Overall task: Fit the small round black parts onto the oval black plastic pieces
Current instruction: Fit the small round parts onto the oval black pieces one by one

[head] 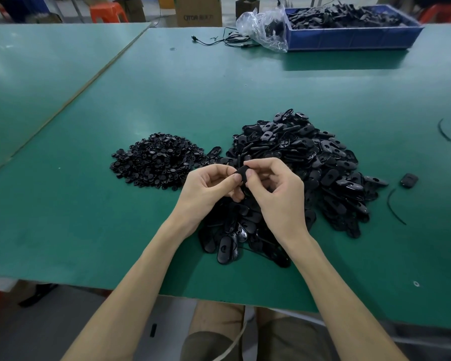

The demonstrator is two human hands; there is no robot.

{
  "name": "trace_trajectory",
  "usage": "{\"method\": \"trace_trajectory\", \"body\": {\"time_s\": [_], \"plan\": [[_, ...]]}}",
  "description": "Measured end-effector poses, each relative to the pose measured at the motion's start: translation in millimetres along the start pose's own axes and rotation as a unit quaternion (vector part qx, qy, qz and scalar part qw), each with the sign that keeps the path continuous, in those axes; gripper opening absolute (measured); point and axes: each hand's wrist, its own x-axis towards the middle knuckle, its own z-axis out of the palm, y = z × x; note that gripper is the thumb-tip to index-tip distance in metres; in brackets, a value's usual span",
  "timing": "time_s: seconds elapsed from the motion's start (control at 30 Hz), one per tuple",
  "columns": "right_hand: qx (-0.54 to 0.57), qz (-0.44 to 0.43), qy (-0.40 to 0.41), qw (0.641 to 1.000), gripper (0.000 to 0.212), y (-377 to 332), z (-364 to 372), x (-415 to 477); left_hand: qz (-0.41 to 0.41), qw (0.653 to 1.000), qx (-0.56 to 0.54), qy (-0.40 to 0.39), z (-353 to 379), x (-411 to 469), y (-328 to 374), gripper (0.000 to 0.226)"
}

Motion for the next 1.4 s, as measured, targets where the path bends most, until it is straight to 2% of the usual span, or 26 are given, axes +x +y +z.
{"method": "trace_trajectory", "body": {"time_s": [0.3,0.53,1.0,1.27,1.4], "plan": [[0.014,-0.009,0.001,1.0,0.013,0.9,0.5,-1.0,-0.006,1.0,-0.006,0.006,-0.3,0.3,0.7,0.018],[0.018,-0.015,0.001,1.0,0.012,-0.4,1.5,-2.6,-0.006,1.0,0.006,0.0,2.6,-1.4,4.7,0.006],[-0.036,-0.06,-0.002,0.998,0.014,-3.0,2.3,-5.1,0.023,0.998,0.06,0.017,5.2,-3.4,8.5,0.005],[-0.027,-0.058,0.011,0.998,0.013,-2.7,-0.9,-3.7,0.025,1.0,-0.003,-0.005,1.3,-3.9,8.0,0.009],[-0.046,-0.074,0.006,0.996,0.015,-3.6,-1.3,-5.3,0.027,0.999,0.02,0.003,0.3,-3.1,5.7,0.008]]}}
